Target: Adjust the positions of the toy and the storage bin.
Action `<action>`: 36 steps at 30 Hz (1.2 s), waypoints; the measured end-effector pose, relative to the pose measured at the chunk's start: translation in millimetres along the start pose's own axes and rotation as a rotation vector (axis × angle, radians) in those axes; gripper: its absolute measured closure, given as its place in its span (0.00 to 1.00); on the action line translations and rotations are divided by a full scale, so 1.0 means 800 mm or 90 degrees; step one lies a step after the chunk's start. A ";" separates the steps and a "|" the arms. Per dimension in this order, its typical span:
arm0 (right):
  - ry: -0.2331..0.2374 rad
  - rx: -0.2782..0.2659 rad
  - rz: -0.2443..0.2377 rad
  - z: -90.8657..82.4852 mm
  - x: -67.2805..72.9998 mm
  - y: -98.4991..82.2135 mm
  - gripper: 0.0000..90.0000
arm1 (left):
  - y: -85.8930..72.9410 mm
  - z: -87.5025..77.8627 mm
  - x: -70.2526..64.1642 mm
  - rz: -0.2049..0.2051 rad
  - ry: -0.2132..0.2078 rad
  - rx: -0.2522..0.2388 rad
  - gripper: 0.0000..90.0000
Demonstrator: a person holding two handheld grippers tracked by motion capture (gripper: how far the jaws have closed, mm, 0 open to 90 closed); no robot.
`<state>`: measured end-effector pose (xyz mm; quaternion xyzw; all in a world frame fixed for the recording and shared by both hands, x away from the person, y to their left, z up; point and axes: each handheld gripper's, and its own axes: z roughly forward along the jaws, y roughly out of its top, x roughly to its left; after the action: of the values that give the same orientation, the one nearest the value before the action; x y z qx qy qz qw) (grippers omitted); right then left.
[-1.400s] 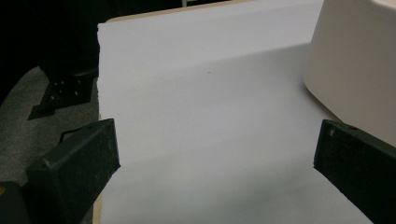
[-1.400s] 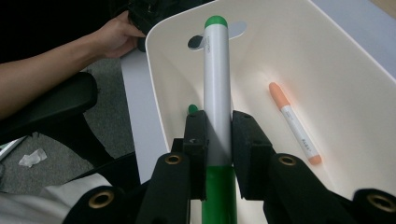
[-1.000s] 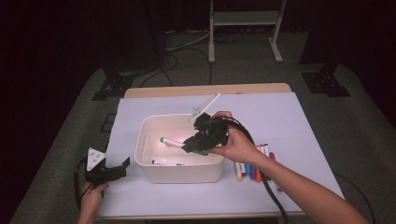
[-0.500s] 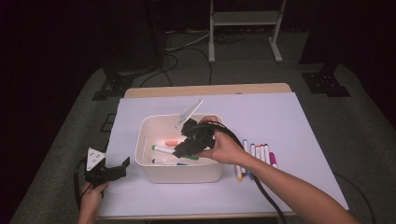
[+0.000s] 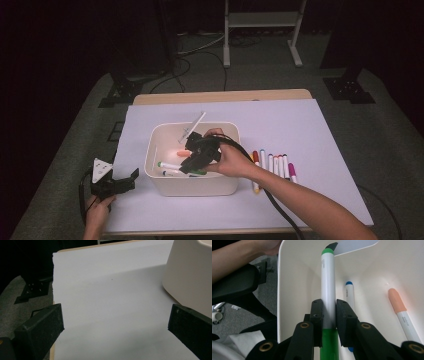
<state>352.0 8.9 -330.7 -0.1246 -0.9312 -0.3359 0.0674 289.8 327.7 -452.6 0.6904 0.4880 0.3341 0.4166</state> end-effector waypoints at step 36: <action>-0.022 -0.032 0.009 -0.053 0.005 -0.012 0.63 | 0.000 0.000 0.000 0.000 0.001 0.001 0.00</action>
<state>346.8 -25.0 -303.2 -0.1388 -0.9226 -0.3564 0.0502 289.9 327.7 -452.6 0.6907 0.4883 0.3342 0.4158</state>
